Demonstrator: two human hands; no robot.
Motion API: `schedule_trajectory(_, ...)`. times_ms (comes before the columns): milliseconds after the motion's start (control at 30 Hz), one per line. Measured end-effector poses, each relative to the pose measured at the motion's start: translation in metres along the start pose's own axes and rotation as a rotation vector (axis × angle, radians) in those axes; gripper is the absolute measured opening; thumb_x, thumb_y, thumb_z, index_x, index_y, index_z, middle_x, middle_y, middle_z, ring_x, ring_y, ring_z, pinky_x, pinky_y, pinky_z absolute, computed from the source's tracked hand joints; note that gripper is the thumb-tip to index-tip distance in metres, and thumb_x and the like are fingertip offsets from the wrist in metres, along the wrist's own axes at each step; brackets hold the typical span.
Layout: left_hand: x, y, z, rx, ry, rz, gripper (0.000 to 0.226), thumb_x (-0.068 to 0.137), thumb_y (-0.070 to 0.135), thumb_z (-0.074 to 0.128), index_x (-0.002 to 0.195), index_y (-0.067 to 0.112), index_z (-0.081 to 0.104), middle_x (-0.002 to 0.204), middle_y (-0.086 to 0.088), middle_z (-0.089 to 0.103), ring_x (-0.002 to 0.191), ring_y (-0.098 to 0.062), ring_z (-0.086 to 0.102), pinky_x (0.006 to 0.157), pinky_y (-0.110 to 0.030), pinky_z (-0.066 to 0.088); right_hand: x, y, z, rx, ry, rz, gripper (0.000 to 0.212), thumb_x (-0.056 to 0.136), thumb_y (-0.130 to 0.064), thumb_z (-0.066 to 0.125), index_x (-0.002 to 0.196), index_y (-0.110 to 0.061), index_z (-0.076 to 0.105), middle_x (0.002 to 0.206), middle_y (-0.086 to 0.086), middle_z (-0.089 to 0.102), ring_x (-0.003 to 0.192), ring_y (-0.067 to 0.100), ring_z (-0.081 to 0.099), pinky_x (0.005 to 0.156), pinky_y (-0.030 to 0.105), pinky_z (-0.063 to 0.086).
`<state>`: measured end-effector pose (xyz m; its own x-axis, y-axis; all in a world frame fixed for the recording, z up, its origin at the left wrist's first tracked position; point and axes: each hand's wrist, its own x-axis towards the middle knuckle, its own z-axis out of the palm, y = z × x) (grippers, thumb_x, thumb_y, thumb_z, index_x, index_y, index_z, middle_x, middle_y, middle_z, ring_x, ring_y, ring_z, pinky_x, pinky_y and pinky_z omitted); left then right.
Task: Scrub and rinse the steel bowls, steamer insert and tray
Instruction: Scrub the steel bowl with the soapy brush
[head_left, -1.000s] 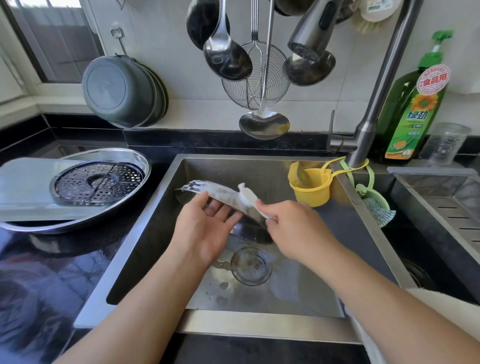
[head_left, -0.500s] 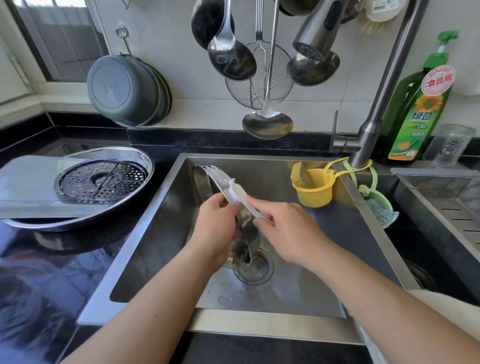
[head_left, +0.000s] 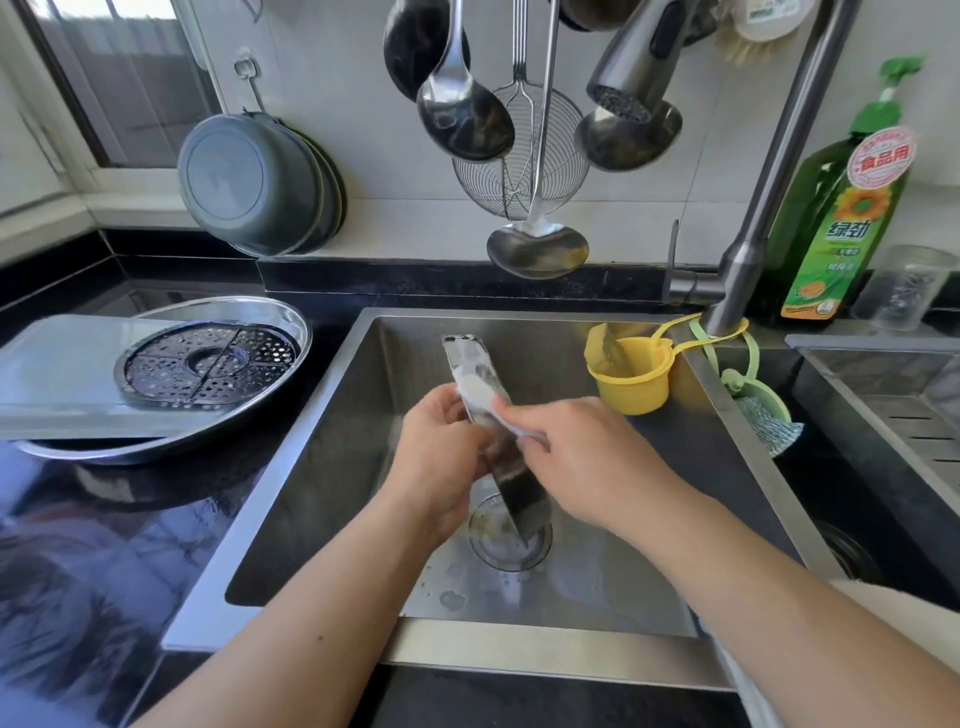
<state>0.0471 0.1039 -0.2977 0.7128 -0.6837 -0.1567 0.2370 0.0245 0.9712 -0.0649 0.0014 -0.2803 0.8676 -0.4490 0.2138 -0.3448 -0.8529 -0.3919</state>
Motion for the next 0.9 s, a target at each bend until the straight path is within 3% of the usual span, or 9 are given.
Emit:
schedule_trajectory(100,-0.006,-0.003,0.009,0.042,-0.078,-0.007,0.047,0.087,-0.025,0.052,0.122,0.005,0.061,0.108,-0.014,0.076,0.093,-0.032,0.075,0.084,-0.053,0.063,0.009,0.002,-0.001,-0.06,0.068,0.01,0.051,0.102,-0.027,0.047,0.15,-0.046,0.04,0.084,-0.005,0.05,0.081,0.025,0.058,0.059,0.037,0.04)
schedule_trajectory(233,-0.003,0.0,0.003,-0.008,-0.004,0.004,0.041,0.085,-0.024,0.057,0.115,0.003,0.062,0.101,-0.016,0.076,0.088,-0.03,0.075,0.073,-0.039,0.062,-0.003,0.003,-0.004,-0.036,-0.019,0.014,0.05,0.102,-0.026,0.047,0.144,-0.052,0.046,0.075,-0.006,0.045,0.064,0.02,0.044,0.051,0.032,0.035)
schedule_trajectory(367,0.007,-0.001,-0.003,-0.3,0.043,-0.069,0.032,0.071,-0.02,0.042,0.09,0.003,0.052,0.095,-0.017,0.055,0.089,-0.038,0.059,0.096,-0.058,0.056,-0.009,-0.001,-0.004,-0.057,-0.12,0.056,0.048,0.102,-0.028,0.047,0.14,-0.057,0.047,0.079,-0.002,0.054,0.067,0.025,0.046,0.056,0.036,0.038)
schedule_trajectory(433,0.005,0.0,-0.001,-0.422,-0.046,-0.113,0.042,0.065,-0.009,0.043,0.102,0.007,0.049,0.101,-0.016,0.051,0.092,-0.037,0.057,0.1,-0.058,0.054,0.0,0.001,-0.001,-0.07,-0.073,0.061,0.048,0.103,-0.03,0.047,0.142,-0.057,0.045,0.097,0.003,0.066,0.078,0.029,0.054,0.056,0.036,0.035)
schedule_trajectory(533,-0.003,0.001,0.005,-0.398,-0.117,-0.163,0.028,0.077,-0.006,0.041,0.1,0.003,0.056,0.099,-0.022,0.062,0.094,-0.035,0.064,0.089,-0.049,0.062,0.009,0.0,0.004,-0.083,-0.007,0.021,0.051,0.103,-0.029,0.045,0.146,-0.057,0.04,0.111,0.001,0.067,0.096,0.031,0.062,0.062,0.032,0.032)
schedule_trajectory(633,0.0,0.001,-0.002,-0.477,-0.047,-0.192,0.024,0.087,-0.001,0.041,0.102,-0.003,0.06,0.11,-0.023,0.068,0.103,-0.037,0.07,0.096,-0.054,0.059,0.003,0.004,0.003,-0.078,-0.033,-0.001,0.049,0.103,-0.029,0.047,0.143,-0.057,0.043,0.113,0.004,0.069,0.084,0.027,0.058,0.063,0.03,0.034)
schedule_trajectory(733,0.006,0.005,-0.011,-0.619,0.074,-0.211,0.036,0.097,0.002,0.039,0.129,-0.007,0.052,0.129,-0.026,0.062,0.116,-0.044,0.067,0.103,-0.058,0.053,-0.006,0.012,-0.005,-0.104,-0.105,0.059,0.048,0.102,-0.029,0.048,0.14,-0.058,0.045,0.107,0.007,0.067,0.075,0.023,0.046,0.06,0.033,0.035)
schedule_trajectory(800,0.008,0.005,-0.012,-0.677,0.104,-0.233,0.028,0.103,0.004,0.039,0.126,-0.006,0.049,0.129,-0.025,0.06,0.123,-0.044,0.061,0.107,-0.056,0.05,-0.007,0.017,-0.006,-0.111,-0.118,0.109,0.049,0.102,-0.029,0.047,0.141,-0.058,0.044,0.097,0.005,0.061,0.076,0.024,0.048,0.059,0.037,0.038)
schedule_trajectory(900,0.01,0.002,-0.006,-0.666,0.07,-0.287,0.029,0.109,0.01,0.04,0.127,-0.009,0.052,0.131,-0.027,0.06,0.122,-0.042,0.062,0.094,-0.048,0.056,-0.001,0.015,0.003,-0.095,-0.071,0.105,0.048,0.102,-0.03,0.048,0.143,-0.055,0.044,0.108,0.008,0.068,0.088,0.031,0.06,0.067,0.036,0.046)
